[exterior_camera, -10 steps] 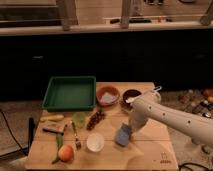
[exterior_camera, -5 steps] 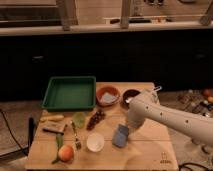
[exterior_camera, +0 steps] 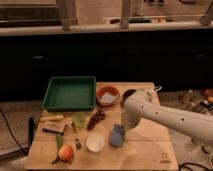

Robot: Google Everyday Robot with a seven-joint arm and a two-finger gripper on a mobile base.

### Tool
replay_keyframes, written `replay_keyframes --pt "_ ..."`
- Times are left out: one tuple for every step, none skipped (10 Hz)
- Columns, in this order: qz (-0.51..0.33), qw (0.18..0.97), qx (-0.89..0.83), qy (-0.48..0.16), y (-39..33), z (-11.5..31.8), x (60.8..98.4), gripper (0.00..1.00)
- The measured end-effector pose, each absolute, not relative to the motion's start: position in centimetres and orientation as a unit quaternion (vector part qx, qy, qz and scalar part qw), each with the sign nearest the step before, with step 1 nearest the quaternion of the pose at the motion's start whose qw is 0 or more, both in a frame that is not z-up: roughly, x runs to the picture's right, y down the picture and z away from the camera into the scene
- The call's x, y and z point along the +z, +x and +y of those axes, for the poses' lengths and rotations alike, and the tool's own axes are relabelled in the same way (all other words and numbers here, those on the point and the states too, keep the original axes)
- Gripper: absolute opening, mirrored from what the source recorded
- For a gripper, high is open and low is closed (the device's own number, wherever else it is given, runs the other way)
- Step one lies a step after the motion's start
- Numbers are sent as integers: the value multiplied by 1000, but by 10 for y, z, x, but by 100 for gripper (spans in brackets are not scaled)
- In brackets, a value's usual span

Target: Place sponge in paper cup

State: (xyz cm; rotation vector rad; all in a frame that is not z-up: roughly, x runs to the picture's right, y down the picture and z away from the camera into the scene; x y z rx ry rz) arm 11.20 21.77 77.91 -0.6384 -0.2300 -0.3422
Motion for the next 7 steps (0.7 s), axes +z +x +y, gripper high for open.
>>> replay_keyframes --pt "-111 928 -170 -312 112 220 781 31" --pt "-111 927 -177 -311 113 221 782 39" --pt "-113 927 -176 -312 116 220 782 49" --pt "-114 926 -178 -313 118 222 783 60" --pt "-116 925 -180 -314 115 223 784 68" --pt "-117 924 -184 -314 107 226 787 77" --pt "-120 923 -187 -315 99 227 789 80"
